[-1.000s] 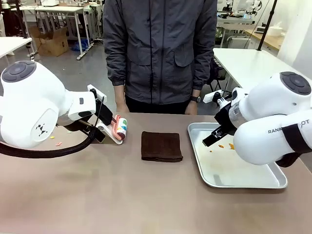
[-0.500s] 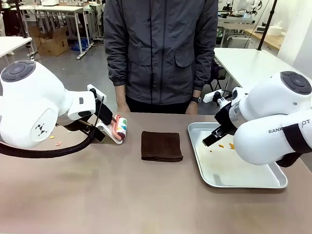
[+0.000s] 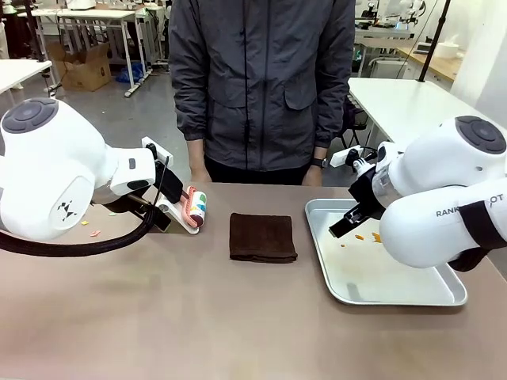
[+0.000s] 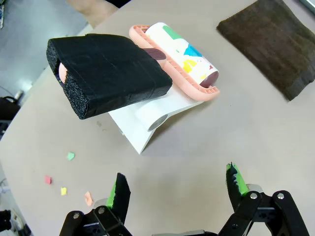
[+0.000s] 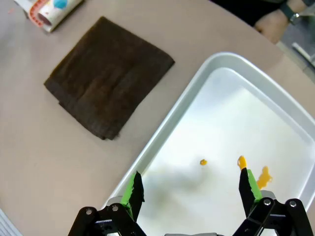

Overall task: Clean the surface of the table.
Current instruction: Hold the Lint Roller with your left hand and the towel with your right hand.

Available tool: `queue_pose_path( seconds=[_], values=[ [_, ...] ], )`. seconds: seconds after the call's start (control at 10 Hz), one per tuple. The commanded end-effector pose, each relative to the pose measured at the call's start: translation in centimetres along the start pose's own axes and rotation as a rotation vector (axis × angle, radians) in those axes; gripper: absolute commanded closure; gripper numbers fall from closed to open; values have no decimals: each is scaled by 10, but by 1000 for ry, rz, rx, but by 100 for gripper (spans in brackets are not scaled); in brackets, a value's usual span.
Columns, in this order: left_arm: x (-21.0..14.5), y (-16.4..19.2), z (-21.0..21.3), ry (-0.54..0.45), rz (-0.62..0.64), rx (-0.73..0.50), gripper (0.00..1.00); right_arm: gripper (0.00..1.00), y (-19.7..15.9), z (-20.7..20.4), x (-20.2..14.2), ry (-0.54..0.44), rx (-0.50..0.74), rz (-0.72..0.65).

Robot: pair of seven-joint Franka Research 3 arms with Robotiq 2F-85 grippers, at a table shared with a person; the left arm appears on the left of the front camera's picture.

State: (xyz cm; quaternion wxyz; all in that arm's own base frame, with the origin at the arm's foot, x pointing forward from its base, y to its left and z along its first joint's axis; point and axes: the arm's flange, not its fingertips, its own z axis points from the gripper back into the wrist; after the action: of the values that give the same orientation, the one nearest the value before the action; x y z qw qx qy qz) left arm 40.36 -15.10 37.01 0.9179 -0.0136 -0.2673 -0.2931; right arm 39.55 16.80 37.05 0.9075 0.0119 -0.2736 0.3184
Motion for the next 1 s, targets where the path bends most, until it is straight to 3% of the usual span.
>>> queue_pose_path(
  seconds=[0.0, 0.7, 0.8, 0.9],
  values=[
    [0, 0, 0, 0, -1, 0, 0, 0, 0, 0, 0, 0, 0, 0],
    [0, 0, 0, 0, -1, 0, 0, 0, 0, 0, 0, 0, 0, 0],
    [0, 0, 0, 0, 0, 0, 0, 0, -3, 3, -1, 32, 69, -78],
    [-1, 0, 10, 10, 15, -102, 0, 0, -7, 9, 1, 95, 116, -135]
  ],
)
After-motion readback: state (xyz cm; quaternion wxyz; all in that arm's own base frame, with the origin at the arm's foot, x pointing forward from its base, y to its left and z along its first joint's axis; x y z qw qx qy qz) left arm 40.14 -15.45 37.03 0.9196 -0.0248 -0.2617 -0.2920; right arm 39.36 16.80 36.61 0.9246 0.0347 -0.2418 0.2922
